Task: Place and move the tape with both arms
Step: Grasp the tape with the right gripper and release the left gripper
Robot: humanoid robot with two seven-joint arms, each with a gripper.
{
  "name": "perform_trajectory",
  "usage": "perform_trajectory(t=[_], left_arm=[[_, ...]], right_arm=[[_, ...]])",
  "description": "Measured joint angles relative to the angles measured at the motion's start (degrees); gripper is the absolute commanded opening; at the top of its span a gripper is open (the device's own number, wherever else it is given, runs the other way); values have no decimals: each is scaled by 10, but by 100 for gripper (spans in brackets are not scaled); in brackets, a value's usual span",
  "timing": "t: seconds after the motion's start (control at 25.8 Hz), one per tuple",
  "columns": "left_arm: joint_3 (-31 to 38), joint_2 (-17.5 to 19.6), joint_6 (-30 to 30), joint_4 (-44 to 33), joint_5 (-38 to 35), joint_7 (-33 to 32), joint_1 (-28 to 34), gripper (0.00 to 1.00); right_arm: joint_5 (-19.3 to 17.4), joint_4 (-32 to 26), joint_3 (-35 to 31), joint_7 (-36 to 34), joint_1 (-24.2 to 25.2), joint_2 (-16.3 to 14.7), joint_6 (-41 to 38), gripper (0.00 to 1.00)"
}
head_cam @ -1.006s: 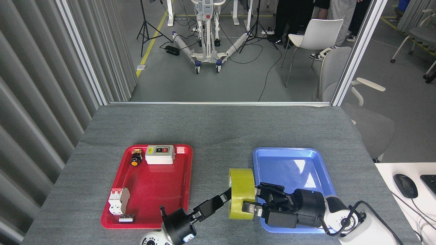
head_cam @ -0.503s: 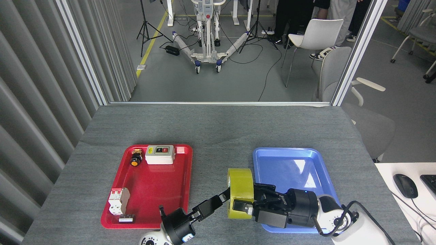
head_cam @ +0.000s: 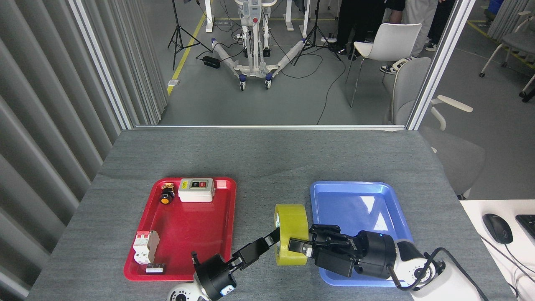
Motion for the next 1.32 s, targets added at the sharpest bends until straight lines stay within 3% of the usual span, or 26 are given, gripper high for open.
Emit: perform_trajectory(t=[0.31, 0.35, 0.43, 0.46, 0.5, 0.54, 1.16, 1.32], left_arm=[[5, 2, 7, -1, 0, -2, 1, 0], [6, 2, 7, -1, 0, -3, 1, 4], [7, 2, 7, -1, 0, -3, 1, 22], [8, 2, 7, -2, 0, -3, 1, 37], [9, 2, 7, -2, 0, -3, 1, 78], [11, 2, 7, -2, 0, -3, 1, 100], [25, 6, -5, 9, 3, 0, -3, 100], [25, 8, -5, 23, 1, 0, -10, 100]], right_arm=[[0, 0, -1, -3, 3, -1, 0, 36], [0, 0, -1, -3, 3, -1, 0, 36], [0, 0, -2, -3, 5, -1, 0, 36], [0, 0, -2, -3, 5, -1, 0, 36], [0, 0, -2, -4, 6, -1, 0, 36], [0, 0, -2, -4, 6, -1, 0, 36], [0, 0, -2, 0, 12, 2, 1, 36], [0, 1, -3, -2, 12, 3, 1, 23]])
